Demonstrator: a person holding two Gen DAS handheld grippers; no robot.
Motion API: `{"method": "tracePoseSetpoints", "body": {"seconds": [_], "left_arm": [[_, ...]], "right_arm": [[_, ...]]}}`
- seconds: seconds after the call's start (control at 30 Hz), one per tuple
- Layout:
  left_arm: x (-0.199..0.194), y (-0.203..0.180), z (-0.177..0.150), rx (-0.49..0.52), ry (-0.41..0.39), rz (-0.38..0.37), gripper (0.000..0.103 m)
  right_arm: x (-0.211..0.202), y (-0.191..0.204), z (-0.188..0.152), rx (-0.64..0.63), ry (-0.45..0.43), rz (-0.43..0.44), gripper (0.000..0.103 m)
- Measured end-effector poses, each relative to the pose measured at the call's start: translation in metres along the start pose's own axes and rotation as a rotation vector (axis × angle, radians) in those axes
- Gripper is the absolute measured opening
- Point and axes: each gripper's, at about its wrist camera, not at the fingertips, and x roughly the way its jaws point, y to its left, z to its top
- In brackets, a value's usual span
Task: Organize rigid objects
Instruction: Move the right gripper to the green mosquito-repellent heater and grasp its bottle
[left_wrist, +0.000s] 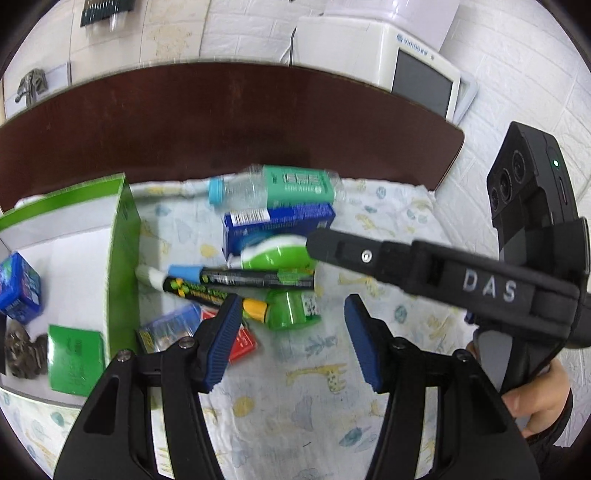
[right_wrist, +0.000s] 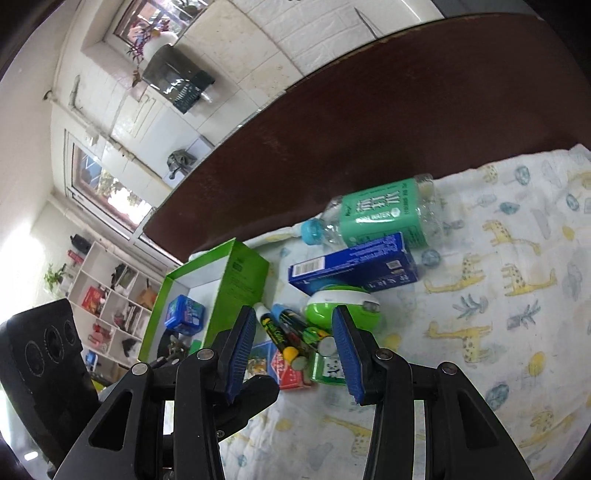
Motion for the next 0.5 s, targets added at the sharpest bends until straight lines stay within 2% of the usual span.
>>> {"method": "tracePoseSetpoints", "body": {"seconds": [0.23,0.3,0.43,0.5], "left_arm": [[0.032,0.000,-0.012,-0.015,0.089,-0.020,0.056],[0.038,0.000,-0.012,-0.017,0.099,-0.026,0.056],[0.050,0.002,-0.008,-0.029,0.116,-0.042,0.056],[0.056,0.004,-0.006,-0.039,0.123,-0.044,0.056]], "right_arm": [[0.021,-0.032,-0.006,0.069,0.056,-0.031,0.046],[0.024,-0.038,-0.005,0.091,0.059,-0.011,0.046],[0.028,-0.043,-0.004,0.104,0.057,-0.046,0.047],[0.033,-0.048,-0.003,0.128,0.070,-0.031,0.048]]}}
